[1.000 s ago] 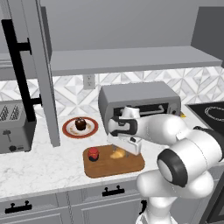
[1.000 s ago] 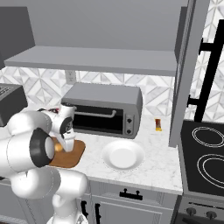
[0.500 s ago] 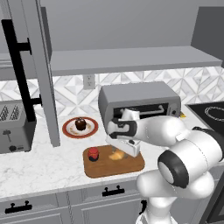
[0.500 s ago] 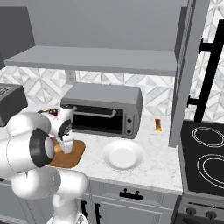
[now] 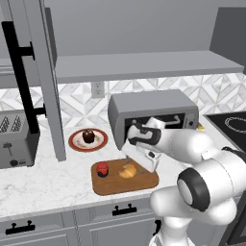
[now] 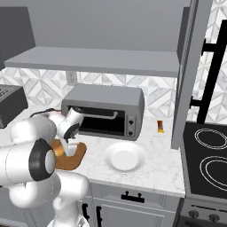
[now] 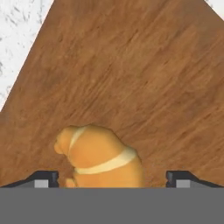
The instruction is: From the different types of pastries on the counter, select a croissant and place it on the cutting board. Then retrieve a jar of jam from the cabinet and place it alongside the croissant on the cutting board.
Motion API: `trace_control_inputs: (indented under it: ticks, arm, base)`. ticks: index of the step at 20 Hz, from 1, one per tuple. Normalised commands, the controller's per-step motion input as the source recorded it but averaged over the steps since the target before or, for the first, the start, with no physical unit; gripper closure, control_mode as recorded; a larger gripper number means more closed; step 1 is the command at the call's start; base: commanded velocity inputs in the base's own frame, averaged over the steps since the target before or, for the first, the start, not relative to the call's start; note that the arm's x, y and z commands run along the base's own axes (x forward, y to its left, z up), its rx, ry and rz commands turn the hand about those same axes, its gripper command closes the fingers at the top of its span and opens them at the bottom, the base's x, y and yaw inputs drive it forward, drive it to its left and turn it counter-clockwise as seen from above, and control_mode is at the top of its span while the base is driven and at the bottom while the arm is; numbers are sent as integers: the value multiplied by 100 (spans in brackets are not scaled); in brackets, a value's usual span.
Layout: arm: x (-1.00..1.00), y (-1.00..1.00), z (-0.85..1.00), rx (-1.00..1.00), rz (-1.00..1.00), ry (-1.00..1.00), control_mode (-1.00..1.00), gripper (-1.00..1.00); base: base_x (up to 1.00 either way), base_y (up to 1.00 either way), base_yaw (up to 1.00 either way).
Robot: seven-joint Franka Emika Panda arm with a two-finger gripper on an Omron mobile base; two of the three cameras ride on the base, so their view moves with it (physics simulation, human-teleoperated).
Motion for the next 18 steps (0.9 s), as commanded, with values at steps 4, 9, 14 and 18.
trace_control_inputs:
  ticks: [4, 9, 14, 18]
  arm:
    - [-37, 0, 30, 1, -1, 0, -100, -100]
    - [-100, 33, -59, -5, 0, 10, -100, -100]
    - [-100, 32, -81, -1, 0, 0, -100, -100]
    - [-100, 24, -75, 0, 0, 0, -100, -100]
  base:
    - [0, 0, 0]
    - [0, 0, 0]
    - [0, 0, 0]
    - [0, 0, 0]
